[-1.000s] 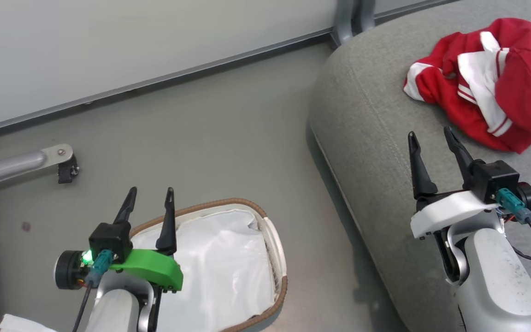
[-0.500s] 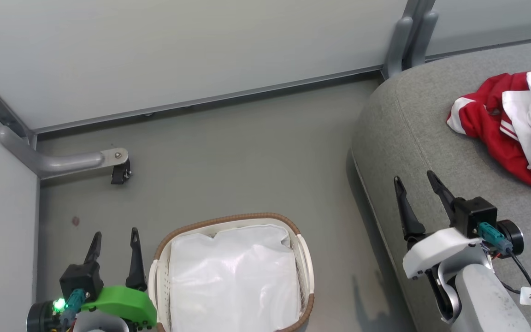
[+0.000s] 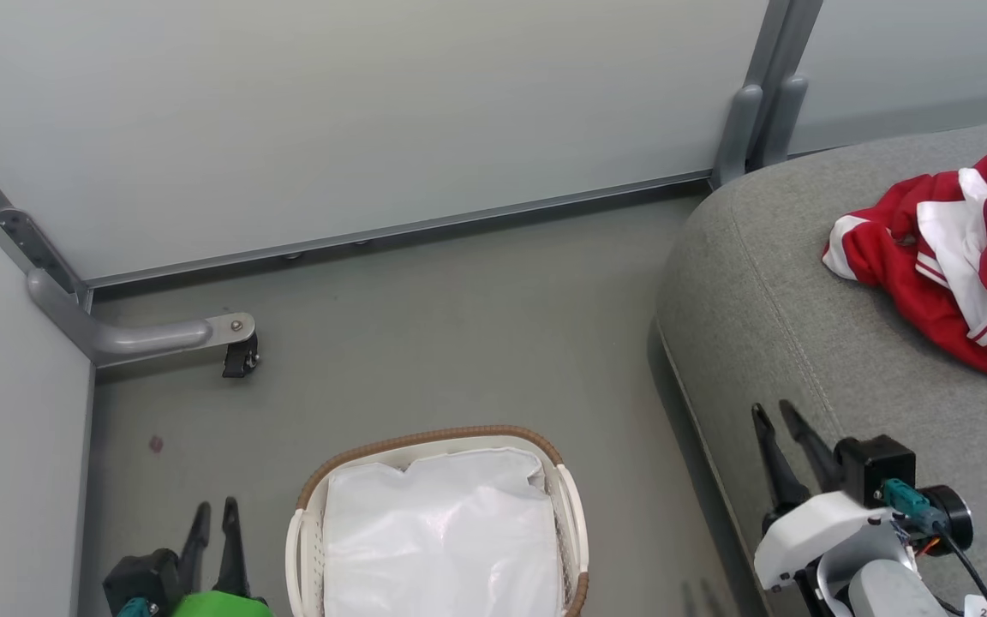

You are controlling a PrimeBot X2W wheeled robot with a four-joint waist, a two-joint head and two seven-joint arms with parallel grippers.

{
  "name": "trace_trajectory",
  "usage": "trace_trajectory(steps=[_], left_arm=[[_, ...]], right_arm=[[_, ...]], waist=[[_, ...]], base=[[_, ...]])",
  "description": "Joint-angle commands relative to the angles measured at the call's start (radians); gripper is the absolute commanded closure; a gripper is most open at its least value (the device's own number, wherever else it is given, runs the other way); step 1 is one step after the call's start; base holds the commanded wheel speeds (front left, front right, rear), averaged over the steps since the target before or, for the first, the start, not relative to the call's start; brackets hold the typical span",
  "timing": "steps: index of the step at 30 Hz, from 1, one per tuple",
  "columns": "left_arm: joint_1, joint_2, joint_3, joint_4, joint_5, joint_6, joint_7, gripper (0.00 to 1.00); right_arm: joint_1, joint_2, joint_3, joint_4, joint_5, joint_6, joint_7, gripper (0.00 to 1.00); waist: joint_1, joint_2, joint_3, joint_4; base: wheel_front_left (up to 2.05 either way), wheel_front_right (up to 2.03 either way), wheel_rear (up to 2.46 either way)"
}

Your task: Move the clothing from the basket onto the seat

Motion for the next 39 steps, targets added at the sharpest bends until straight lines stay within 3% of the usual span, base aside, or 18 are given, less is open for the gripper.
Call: trace_trajectory(steps=[1, 39], left_arm=[[0.0, -0.002, 0.0, 0.007, -0.002, 0.0, 0.002, 1.0], [-0.047, 0.001, 0.042, -0.087, -0.599, -0.017, 0.165, 1.0]], right_arm=[[0.005, 0.002, 0.0, 0.007, 0.001, 0.0, 0.0, 1.0], [0.029, -0.002, -0.062, -0.078, 0.65, 0.0, 0.164, 1.0]], waist=[[0.0001, 0.0, 0.0, 0.0], [0.0001, 0.0, -0.014, 0.011]], base=[[0.0, 0.0, 0.0], [0.0, 0.0, 0.0]])
